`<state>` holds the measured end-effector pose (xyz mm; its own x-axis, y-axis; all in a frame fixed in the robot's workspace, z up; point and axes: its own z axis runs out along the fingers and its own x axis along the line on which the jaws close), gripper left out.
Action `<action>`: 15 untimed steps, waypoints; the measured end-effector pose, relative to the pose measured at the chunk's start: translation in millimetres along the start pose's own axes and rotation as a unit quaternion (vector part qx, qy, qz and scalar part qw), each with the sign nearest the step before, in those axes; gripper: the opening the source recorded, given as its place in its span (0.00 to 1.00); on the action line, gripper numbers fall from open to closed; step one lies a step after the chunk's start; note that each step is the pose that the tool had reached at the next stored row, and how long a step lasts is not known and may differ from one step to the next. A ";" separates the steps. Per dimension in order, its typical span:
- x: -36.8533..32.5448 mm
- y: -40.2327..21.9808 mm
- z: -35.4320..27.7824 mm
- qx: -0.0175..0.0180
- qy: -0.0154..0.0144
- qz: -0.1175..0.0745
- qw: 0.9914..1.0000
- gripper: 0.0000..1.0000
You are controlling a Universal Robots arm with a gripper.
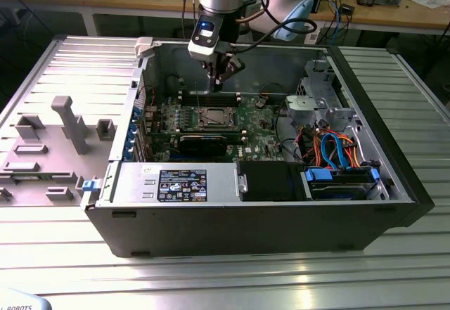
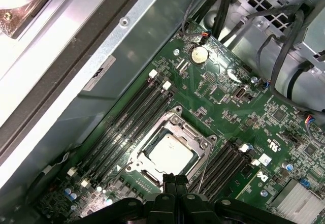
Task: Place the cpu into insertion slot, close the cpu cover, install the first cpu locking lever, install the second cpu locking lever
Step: 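Install the first cpu locking lever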
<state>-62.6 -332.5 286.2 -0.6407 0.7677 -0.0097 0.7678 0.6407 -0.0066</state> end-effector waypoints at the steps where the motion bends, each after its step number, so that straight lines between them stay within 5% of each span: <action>1: 0.0 0.0 0.0 0.000 0.000 -0.002 1.000 0.11; 15: 0.0 0.0 0.0 0.000 0.000 -0.042 0.999 0.11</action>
<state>-62.6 -332.5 286.2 -0.7027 0.7114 -0.0097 0.7115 0.7026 -0.0066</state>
